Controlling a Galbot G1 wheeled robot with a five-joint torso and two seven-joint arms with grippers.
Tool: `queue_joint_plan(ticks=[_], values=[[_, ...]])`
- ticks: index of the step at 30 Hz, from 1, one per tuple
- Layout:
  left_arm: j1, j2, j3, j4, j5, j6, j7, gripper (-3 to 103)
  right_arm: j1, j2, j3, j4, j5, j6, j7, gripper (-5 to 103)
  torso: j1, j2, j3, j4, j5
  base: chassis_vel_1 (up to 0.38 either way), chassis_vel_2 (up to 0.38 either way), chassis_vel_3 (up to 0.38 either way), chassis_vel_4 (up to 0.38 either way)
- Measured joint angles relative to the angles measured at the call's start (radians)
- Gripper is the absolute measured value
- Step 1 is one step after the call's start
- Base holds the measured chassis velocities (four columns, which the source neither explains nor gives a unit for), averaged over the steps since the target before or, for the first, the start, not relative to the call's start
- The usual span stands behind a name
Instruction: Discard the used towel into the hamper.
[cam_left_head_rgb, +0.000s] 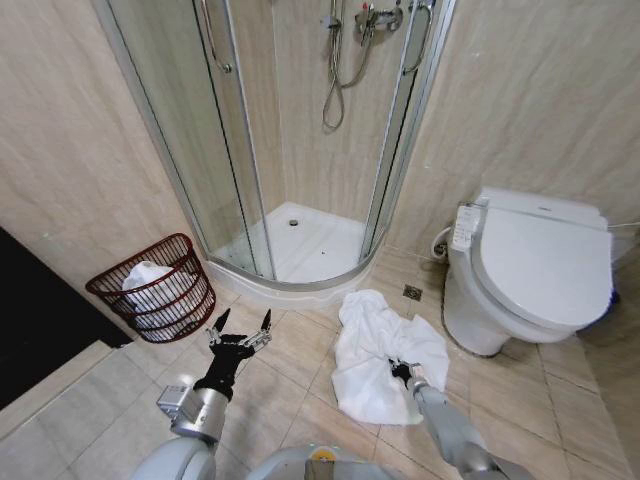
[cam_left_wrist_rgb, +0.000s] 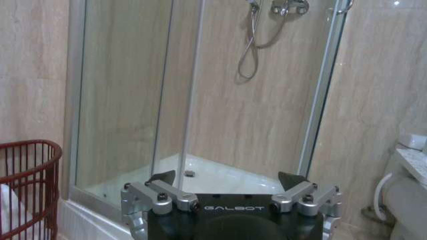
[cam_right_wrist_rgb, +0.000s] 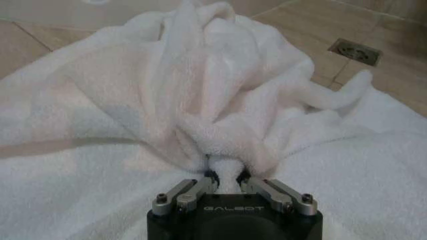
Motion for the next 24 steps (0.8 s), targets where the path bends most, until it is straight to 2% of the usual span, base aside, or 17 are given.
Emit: queue_joint_plan(ticks=[6, 12, 20, 24], values=[[0.0, 0.0, 0.0, 0.0, 0.0, 0.0, 0.0, 100, 0.002, 0.009, 0.034, -0.004, -0.048, 0.032, 0.003, 13, 0.0, 0.0, 0.0, 0.0, 0.0, 0.0, 0.0, 0.0, 0.0], [0.0, 0.0, 0.0, 0.0, 0.0, 0.0, 0.0, 100, -0.014, 0.01, -0.003, -0.004, 0.012, 0.061, 0.025, 13, 0.0, 0.0, 0.0, 0.0001, 0.0, 0.0, 0.0, 0.0, 0.0], [0.0, 0.0, 0.0, 0.0, 0.0, 0.0, 0.0, 100, -0.038, 0.006, 0.061, 0.031, -0.012, 0.124, -0.033, 13, 0.0, 0.0, 0.0, 0.0001, 0.0001, 0.0, 0.0, 0.0, 0.0], [0.0, 0.0, 0.0, 0.0, 0.0, 0.0, 0.0, 100, -0.058, -0.005, 0.093, 0.052, -0.026, 0.183, -0.044, 13, 0.0, 0.0, 0.0, 0.0002, 0.0, 0.0, 0.0, 0.0, 0.0]])
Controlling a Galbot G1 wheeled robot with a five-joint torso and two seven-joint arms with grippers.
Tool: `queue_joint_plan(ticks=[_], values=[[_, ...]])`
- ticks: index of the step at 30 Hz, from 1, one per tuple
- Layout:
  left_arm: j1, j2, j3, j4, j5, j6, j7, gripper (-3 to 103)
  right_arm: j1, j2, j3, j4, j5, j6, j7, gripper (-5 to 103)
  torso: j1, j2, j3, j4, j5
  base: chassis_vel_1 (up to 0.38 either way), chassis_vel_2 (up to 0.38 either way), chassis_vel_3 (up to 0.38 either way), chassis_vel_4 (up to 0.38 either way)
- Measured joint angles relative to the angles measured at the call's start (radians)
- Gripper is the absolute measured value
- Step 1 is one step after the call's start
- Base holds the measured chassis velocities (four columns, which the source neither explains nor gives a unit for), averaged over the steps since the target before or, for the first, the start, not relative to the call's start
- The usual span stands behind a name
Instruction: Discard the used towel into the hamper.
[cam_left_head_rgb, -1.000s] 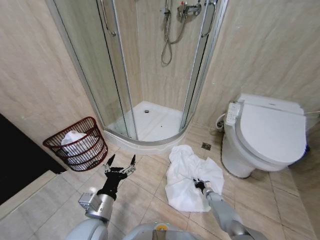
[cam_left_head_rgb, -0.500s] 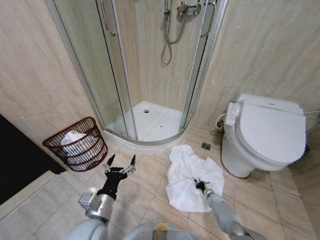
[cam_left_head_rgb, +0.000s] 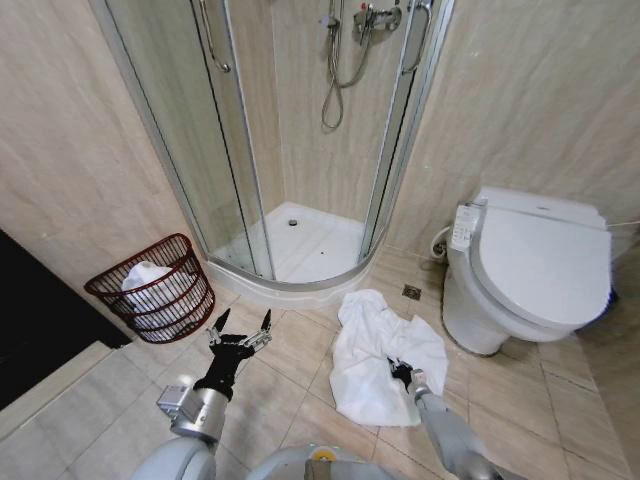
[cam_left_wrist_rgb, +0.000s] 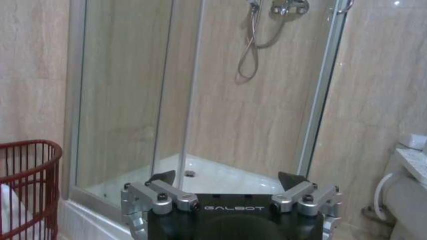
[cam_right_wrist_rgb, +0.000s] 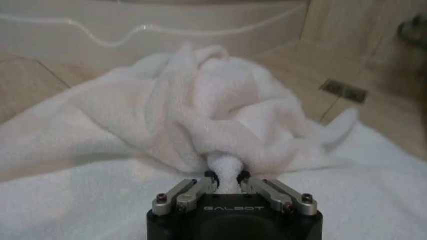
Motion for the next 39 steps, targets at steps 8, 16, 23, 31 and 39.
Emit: queue_joint_plan(ticks=[8, 16, 23, 31, 39], values=[[0.0, 0.0, 0.0, 0.0, 0.0, 0.0, 0.0, 100, -0.05, -0.016, 0.054, 0.025, -0.034, 0.145, -0.008, 13, 0.0, 0.0, 0.0, -0.0002, 0.0, 0.0, 0.0, 0.0, 0.0], [0.0, 0.0, 0.0, 0.0, 0.0, 0.0, 0.0, 100, -0.151, -0.024, 0.059, 0.168, 0.045, 0.22, -0.025, 13, 0.0, 0.0, 0.0, -0.0001, 0.0001, 0.0, 0.0, 0.0, 0.0], [0.0, 0.0, 0.0, 0.0, 0.0, 0.0, 0.0, 100, -0.286, -0.02, 0.096, 0.429, 0.09, 0.231, -0.049, 13, 0.0, 0.0, 0.0, 0.0, 0.0, 0.0, 0.0, 0.0, 0.0], [0.0, 0.0, 0.0, 0.0, 0.0, 0.0, 0.0, 100, -0.439, -0.026, 0.149, 0.68, 0.115, 0.228, -0.031, 13, 0.0, 0.0, 0.0, -0.0002, 0.0001, 0.0, 0.0, 0.0, 0.0], [0.0, 0.0, 0.0, 0.0, 0.0, 0.0, 0.0, 100, -0.581, -0.043, 0.205, 0.956, 0.2, 0.215, -0.018, 13, 0.0, 0.0, 0.0, -0.0002, 0.0002, 0.0, 0.0, 0.0, 0.0]])
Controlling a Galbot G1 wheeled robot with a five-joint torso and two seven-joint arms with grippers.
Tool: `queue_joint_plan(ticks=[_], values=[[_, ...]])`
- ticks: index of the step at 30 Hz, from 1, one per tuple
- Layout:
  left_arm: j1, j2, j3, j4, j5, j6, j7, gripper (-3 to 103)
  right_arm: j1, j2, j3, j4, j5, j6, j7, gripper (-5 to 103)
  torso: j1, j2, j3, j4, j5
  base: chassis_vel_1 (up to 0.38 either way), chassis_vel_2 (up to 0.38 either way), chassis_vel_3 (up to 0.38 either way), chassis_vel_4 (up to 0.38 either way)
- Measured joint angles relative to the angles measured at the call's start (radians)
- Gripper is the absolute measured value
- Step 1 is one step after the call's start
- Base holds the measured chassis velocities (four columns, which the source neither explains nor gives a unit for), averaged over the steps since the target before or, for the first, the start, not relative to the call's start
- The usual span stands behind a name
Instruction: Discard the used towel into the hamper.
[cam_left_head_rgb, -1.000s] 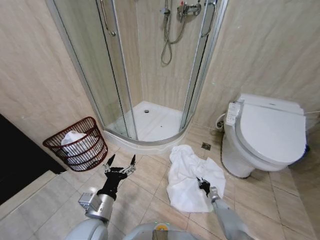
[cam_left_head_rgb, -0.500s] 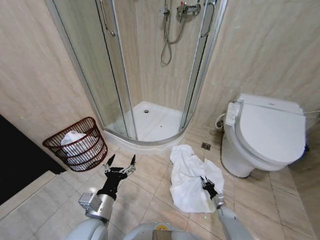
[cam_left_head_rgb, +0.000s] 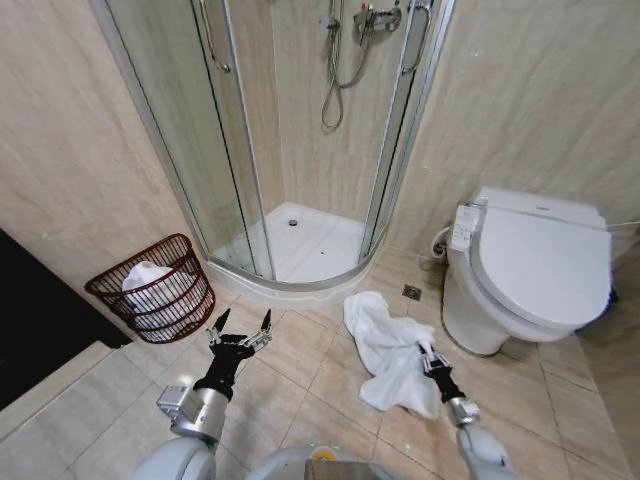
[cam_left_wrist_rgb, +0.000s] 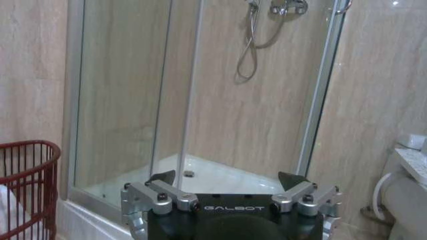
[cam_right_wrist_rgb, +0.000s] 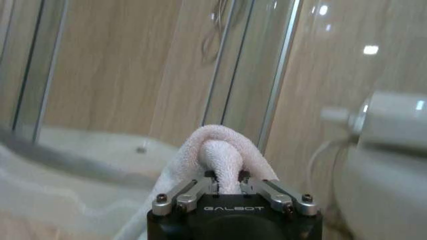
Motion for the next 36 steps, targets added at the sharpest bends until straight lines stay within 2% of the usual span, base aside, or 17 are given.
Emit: queue_joint_plan(ticks=[12, 17, 22, 25, 36], values=[[0.0, 0.0, 0.0, 0.0, 0.0, 0.0, 0.0, 100, -0.15, -0.022, 0.07, 0.368, 0.097, -0.034, 0.042, 13, 0.0, 0.0, 0.0, 0.0, -0.0002, 0.0, 0.0, 0.0, 0.0], [0.0, 0.0, 0.0, 0.0, 0.0, 0.0, 0.0, 100, -0.161, -0.034, 0.093, 0.435, 0.12, -0.042, 0.054, 13, 0.0, 0.0, 0.0, 0.0001, -0.0001, 0.0, 0.0, 0.0, 0.0], [0.0, 0.0, 0.0, 0.0, 0.0, 0.0, 0.0, 100, -0.166, -0.055, 0.139, 0.526, 0.196, -0.056, 0.055, 13, 0.0, 0.0, 0.0, 0.0002, -0.0001, 0.0, 0.0, 0.0, 0.0], [0.0, 0.0, 0.0, 0.0, 0.0, 0.0, 0.0, 100, -0.174, -0.059, 0.173, 0.616, 0.253, -0.088, 0.056, 13, 0.0, 0.0, 0.0, 0.0, -0.0002, 0.0, 0.0, 0.0, 0.0], [0.0, 0.0, 0.0, 0.0, 0.0, 0.0, 0.0, 100, -0.173, -0.063, 0.252, 0.822, 0.343, -0.177, 0.107, 13, 0.0, 0.0, 0.0, 0.0001, -0.0004, 0.0, 0.0, 0.0, 0.0]])
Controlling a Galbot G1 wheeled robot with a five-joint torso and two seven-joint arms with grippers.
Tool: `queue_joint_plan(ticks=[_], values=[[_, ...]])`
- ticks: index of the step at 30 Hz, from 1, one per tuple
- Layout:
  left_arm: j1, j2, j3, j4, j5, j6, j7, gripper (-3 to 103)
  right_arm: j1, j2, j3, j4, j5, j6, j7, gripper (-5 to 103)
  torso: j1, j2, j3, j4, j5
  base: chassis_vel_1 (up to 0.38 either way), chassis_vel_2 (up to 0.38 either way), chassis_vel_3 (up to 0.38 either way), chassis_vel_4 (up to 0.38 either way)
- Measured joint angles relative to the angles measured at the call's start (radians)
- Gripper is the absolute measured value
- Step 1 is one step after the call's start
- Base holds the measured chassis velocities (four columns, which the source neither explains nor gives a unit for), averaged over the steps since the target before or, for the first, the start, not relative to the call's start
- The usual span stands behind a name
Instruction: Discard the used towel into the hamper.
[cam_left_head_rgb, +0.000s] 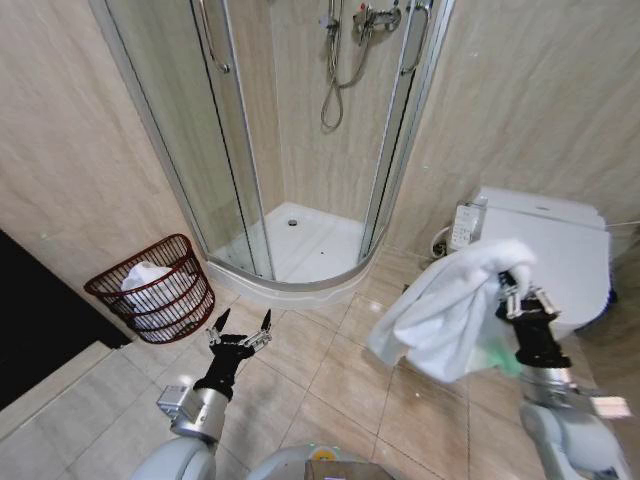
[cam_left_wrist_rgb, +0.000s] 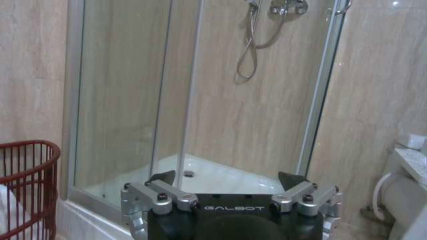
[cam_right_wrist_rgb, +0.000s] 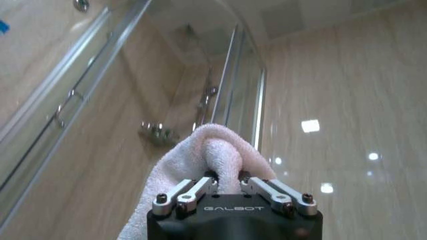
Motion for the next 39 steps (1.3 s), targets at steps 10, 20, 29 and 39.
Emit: queue_joint_plan(ticks=[10, 20, 29, 39], values=[[0.0, 0.0, 0.0, 0.0, 0.0, 0.0, 0.0, 100, 0.003, -0.014, 0.056, 0.154, 0.04, -0.064, 0.053, 13, 0.003, 0.009, 0.005, -0.0001, 0.0002, 0.0, 0.0, 0.0, 0.0], [0.0, 0.0, 0.0, 0.0, 0.0, 0.0, 0.0, 100, 0.024, -0.029, 0.07, 0.186, 0.049, -0.075, 0.081, 13, 0.017, 0.053, 0.036, 0.0, 0.0002, 0.0, 0.0, 0.0, 0.0], [0.0, 0.0, 0.0, 0.0, 0.0, 0.0, 0.0, 100, 0.051, -0.057, 0.097, 0.176, 0.072, -0.087, 0.099, 13, 0.029, 0.09, 0.061, 0.0, 0.0003, 0.0, 0.0, 0.0, 0.0], [0.0, 0.0, 0.0, 0.0, 0.0, 0.0, 0.0, 100, 0.054, -0.058, 0.112, 0.171, 0.091, -0.086, 0.102, 13, 0.045, 0.134, 0.089, 0.0, 0.0002, 0.0, 0.0, 0.0, 0.0]])
